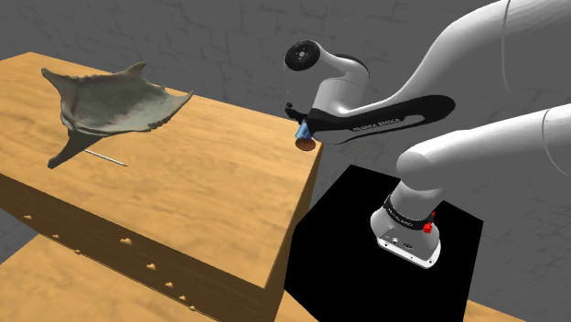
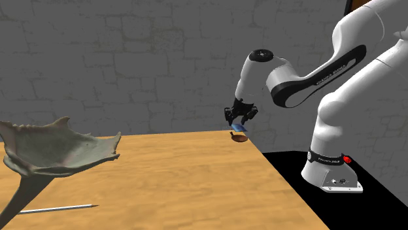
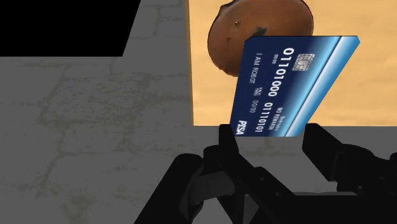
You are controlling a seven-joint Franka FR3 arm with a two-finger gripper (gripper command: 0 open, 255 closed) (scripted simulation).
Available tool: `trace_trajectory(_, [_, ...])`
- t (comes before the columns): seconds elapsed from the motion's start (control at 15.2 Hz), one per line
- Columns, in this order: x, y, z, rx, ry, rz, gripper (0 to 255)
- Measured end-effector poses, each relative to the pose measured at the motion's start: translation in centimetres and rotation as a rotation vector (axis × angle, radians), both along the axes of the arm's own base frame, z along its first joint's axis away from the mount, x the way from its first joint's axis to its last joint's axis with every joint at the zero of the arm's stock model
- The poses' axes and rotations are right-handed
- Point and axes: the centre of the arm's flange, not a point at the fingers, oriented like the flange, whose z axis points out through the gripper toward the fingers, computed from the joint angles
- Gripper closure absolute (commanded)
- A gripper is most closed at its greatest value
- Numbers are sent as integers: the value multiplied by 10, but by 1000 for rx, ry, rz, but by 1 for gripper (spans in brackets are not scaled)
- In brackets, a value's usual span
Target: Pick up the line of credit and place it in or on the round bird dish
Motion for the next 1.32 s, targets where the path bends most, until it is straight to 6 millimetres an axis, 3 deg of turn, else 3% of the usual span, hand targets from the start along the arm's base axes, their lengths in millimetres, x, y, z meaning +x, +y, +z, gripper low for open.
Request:
trace_trajectory(0.4, [0,0,-27,0,0,0,255])
trace_trajectory(0.79, [0,0,-29,0,0,0,255])
trace_trajectory(0.86, [0,0,-29,0,0,0,0])
trace_trajectory(1.32, [-1,4,-24,0,-2,1,0])
